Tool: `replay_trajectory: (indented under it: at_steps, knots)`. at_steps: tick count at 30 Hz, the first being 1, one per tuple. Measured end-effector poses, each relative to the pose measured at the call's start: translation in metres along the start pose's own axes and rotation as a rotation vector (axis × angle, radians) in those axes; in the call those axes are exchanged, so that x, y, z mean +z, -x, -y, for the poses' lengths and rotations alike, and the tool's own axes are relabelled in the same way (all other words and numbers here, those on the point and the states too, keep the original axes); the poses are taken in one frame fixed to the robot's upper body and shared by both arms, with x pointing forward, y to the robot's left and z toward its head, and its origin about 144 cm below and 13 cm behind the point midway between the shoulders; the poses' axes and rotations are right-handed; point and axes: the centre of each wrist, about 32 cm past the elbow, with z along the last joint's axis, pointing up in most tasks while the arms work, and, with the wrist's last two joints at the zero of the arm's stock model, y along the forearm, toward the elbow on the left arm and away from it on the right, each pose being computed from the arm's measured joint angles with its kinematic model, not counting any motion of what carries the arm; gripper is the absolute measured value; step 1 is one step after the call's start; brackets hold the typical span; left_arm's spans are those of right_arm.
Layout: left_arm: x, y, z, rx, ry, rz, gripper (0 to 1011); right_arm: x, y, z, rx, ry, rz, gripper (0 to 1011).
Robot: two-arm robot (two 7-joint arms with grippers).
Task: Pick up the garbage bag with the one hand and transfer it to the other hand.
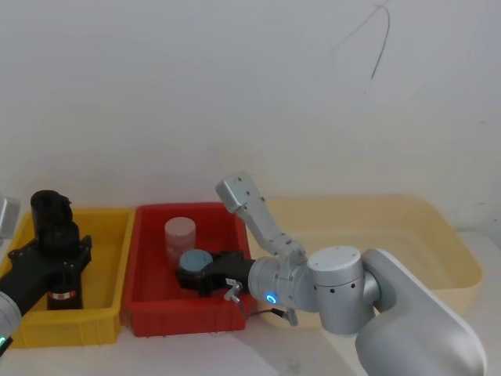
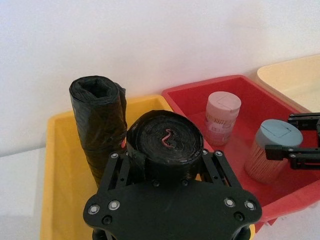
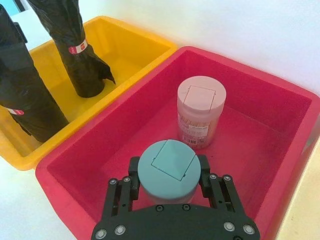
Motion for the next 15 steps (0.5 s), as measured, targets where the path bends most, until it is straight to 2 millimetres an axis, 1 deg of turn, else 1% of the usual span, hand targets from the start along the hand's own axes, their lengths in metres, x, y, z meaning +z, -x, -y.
replay_trajectory:
  at_steps: [7, 12, 15]
  knots:
    - [0.002, 0.001, 0.000, 0.004, 0.006, 0.008, 507, 0.001, 0.000, 0.002, 0.020, -0.007, -0.012, 663]
    - [0.013, 0.005, -0.001, 0.016, 0.020, 0.046, 507, 0.003, -0.002, 0.009, 0.052, -0.034, -0.037, 663]
    - [0.024, 0.009, -0.001, 0.018, 0.034, 0.076, 507, 0.007, -0.003, 0.015, 0.074, -0.060, -0.052, 663]
